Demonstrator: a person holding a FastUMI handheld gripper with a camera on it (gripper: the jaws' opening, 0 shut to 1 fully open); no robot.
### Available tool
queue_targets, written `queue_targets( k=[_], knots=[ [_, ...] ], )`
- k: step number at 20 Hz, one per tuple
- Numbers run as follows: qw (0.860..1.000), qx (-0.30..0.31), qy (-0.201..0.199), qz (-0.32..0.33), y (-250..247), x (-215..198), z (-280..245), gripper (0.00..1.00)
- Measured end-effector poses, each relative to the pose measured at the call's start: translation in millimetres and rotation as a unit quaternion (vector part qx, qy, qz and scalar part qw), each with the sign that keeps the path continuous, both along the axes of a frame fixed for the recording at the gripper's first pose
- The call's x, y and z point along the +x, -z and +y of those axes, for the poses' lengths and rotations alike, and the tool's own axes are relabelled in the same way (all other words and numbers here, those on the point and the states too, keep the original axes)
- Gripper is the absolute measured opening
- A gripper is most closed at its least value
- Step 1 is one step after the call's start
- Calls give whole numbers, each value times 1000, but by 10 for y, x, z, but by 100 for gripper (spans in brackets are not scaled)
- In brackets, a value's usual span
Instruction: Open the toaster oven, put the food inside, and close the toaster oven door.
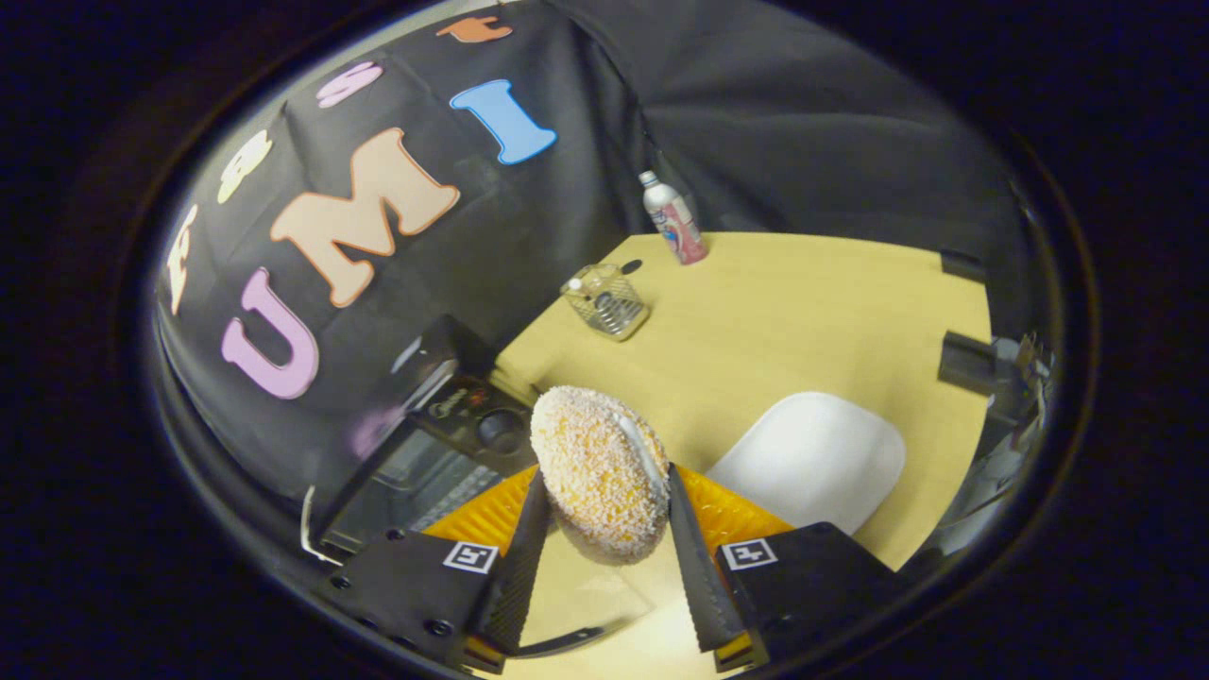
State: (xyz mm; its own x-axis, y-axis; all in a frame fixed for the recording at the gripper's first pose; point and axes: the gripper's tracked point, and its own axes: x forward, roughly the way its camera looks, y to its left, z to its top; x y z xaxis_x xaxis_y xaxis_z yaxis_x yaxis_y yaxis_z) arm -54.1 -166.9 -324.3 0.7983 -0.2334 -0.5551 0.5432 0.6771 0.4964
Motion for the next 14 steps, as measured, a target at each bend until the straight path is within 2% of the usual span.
queue_targets(
  k=[8, 14],
  knots=[
    [993, 96, -52, -35, -26, 106, 1059, 71],
    [987, 144, -66, -34, 72, 371, 1563, 71]
  ],
)
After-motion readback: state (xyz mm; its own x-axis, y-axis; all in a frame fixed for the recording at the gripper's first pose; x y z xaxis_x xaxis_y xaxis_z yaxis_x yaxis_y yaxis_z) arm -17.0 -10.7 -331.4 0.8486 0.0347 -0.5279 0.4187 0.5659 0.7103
